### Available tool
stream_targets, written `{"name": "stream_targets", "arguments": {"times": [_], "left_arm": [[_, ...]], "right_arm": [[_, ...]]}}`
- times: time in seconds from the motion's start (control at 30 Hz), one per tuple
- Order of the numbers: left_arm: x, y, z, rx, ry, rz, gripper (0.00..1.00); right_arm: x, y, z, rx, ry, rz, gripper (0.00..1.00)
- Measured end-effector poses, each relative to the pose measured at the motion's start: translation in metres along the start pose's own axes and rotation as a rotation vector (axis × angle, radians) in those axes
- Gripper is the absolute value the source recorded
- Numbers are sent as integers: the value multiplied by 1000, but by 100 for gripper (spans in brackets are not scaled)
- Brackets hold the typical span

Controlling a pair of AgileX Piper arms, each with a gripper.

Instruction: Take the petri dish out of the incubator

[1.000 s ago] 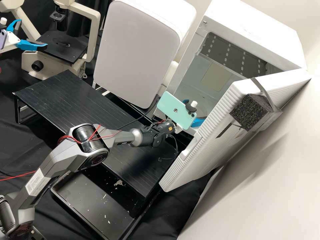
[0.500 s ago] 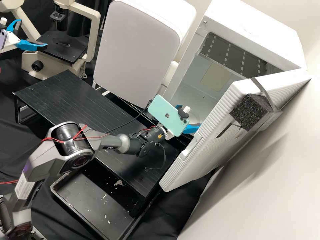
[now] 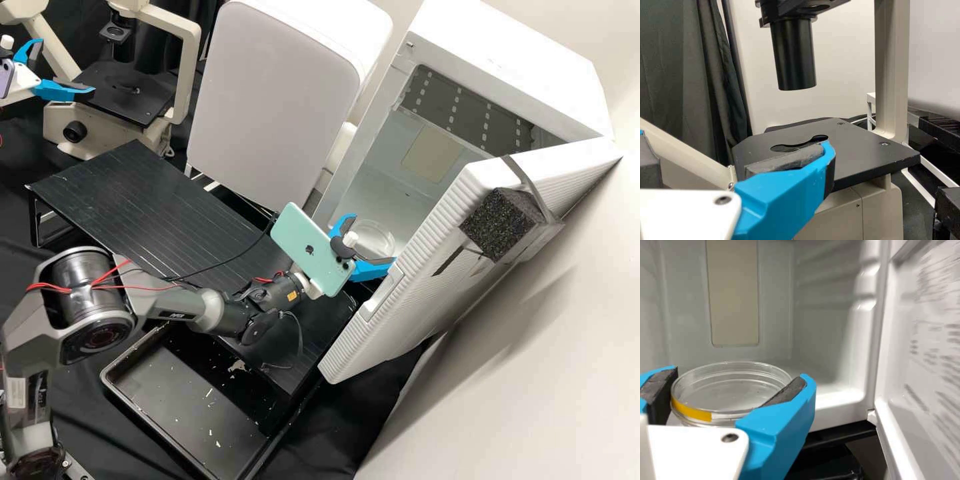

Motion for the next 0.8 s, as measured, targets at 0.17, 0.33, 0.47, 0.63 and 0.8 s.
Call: {"name": "stream_targets", "arguments": {"times": [0.17, 0.33, 0.47, 0.63, 0.8], "left_arm": [[0, 0, 0, 0, 0, 0, 100], [0, 0, 0, 0, 0, 0, 100], [0, 0, 0, 0, 0, 0, 100], [0, 0, 0, 0, 0, 0, 100], [0, 0, 0, 0, 0, 0, 100]], "right_arm": [[-36, -5, -9, 15, 58, 22, 0], [-69, -22, -17, 55, 94, -6, 0], [-94, -45, -29, 70, 158, -75, 0], [-116, -71, -38, 42, 214, -165, 0], [-130, -88, -38, 4, 216, -236, 0]]}}
